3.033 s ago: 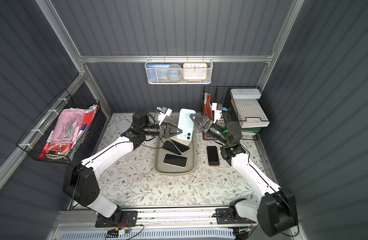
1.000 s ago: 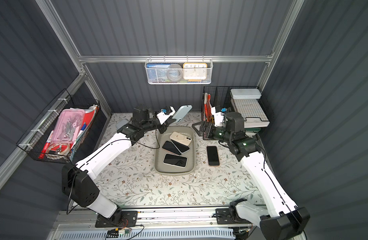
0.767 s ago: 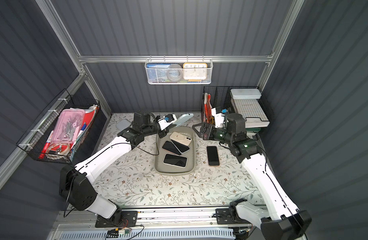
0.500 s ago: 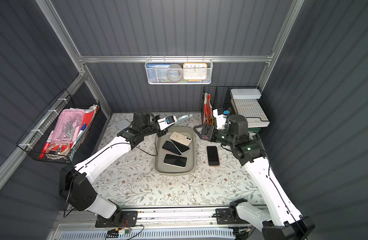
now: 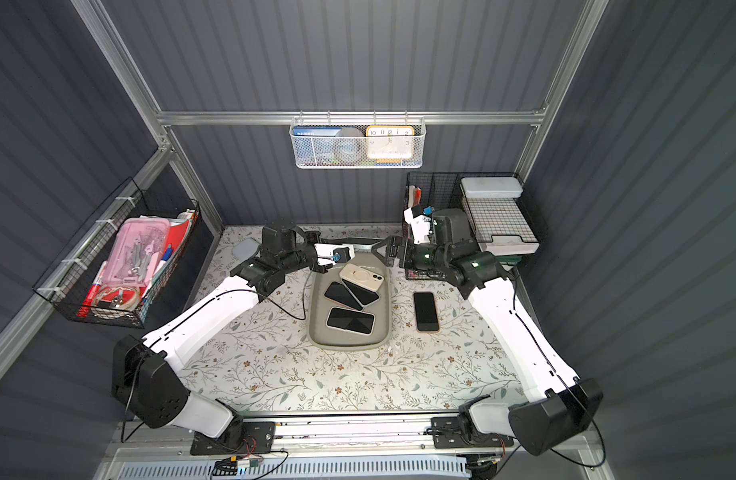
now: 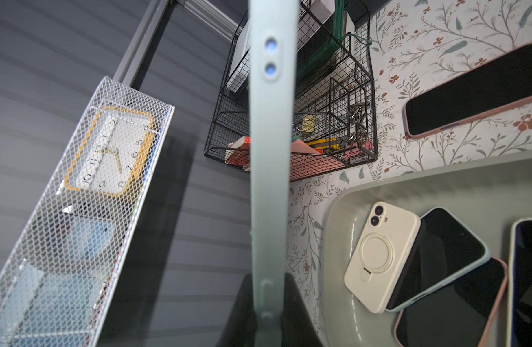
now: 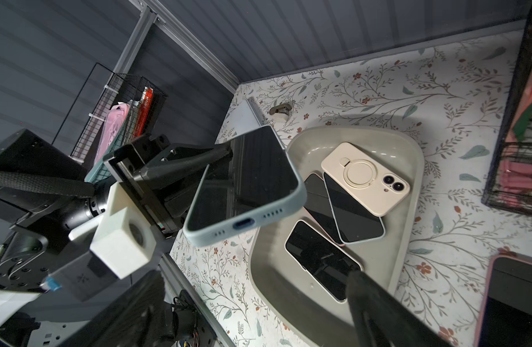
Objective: Take the phone out of the storage box
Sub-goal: Pick up the phone from the storage box.
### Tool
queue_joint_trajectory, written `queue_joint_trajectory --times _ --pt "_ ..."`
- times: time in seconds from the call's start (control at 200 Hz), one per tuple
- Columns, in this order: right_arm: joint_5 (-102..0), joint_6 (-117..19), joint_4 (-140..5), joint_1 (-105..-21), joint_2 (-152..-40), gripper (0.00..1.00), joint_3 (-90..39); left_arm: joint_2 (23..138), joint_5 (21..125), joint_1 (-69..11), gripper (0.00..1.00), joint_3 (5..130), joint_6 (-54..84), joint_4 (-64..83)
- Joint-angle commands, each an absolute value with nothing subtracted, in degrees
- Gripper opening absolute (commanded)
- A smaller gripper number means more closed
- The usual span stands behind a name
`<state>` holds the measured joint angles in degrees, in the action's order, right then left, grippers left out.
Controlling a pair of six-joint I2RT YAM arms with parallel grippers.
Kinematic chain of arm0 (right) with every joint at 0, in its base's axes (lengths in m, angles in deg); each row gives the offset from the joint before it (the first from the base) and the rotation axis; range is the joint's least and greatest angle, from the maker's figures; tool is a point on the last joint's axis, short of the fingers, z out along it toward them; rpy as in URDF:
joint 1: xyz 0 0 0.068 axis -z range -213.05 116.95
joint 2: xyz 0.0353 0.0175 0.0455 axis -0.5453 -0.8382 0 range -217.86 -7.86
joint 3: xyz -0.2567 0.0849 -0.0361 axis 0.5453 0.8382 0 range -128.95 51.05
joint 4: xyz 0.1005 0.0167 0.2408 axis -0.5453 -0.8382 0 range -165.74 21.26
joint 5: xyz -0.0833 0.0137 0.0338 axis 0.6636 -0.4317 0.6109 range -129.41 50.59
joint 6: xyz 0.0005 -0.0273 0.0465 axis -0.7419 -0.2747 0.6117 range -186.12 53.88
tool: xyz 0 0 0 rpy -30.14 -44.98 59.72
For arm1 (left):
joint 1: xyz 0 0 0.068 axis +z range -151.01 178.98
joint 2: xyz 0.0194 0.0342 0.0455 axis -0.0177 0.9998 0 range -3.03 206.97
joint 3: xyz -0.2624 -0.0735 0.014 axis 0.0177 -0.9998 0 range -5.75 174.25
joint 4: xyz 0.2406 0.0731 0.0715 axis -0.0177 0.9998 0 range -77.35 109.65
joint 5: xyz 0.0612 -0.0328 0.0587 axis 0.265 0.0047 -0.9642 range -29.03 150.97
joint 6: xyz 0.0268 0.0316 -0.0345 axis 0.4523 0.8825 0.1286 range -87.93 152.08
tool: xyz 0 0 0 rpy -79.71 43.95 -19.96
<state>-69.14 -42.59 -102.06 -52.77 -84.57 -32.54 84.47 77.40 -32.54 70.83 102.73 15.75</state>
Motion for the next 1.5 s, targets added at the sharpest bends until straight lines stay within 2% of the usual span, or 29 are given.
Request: queue_joint_trajectory --times 0.0,0.25,0.455,0.761,0.956,1.041,1.151,1.281,1.496 --pt "-68.89 -45.93 -105.3 -53.76 -85.93 0.99 -34.79 83.75 79.6 -32.61 0.0 74.24 108.13 13.74" --pt "-67.23 -49.24 -106.12 -55.84 -88.23 0.98 -37.13 84.92 85.09 -32.73 0.0 77.4 111.0 15.57" --pt "-66.47 -49.6 -106.36 -56.68 -89.99 0.95 -39.17 85.82 85.43 -33.3 0.0 77.84 111.5 16.51" --pt "-66.01 -48.97 -105.61 -57.57 -92.35 0.96 -41.71 85.57 84.75 -34.68 0.0 77.29 111.8 16.85" --pt "-66.46 -47.84 -106.17 -57.65 -92.36 0.87 -42.15 84.29 83.79 -34.85 0.0 75.99 111.58 16.49" --pt "-69.58 -46.6 -105.28 -57.85 -91.89 0.83 -41.41 83.49 85.65 -34.85 0.0 76.48 109.84 17.16" --pt "-69.1 -46.28 -103.18 -57.99 -90.79 0.82 -38.99 82.25 85.34 -34.85 0.0 72.66 110.12 15.47" --pt "-68.76 -47.14 -103.29 -58.0 -90.98 0.82 -37.78 84.81 83.34 -34.85 0.0 77.73 113.05 16.39" --pt "-68.49 -47.75 -104.09 -57.98 -91.56 0.79 -38.76 86.27 80.76 -34.88 0.0 77.3 115.08 16.23"
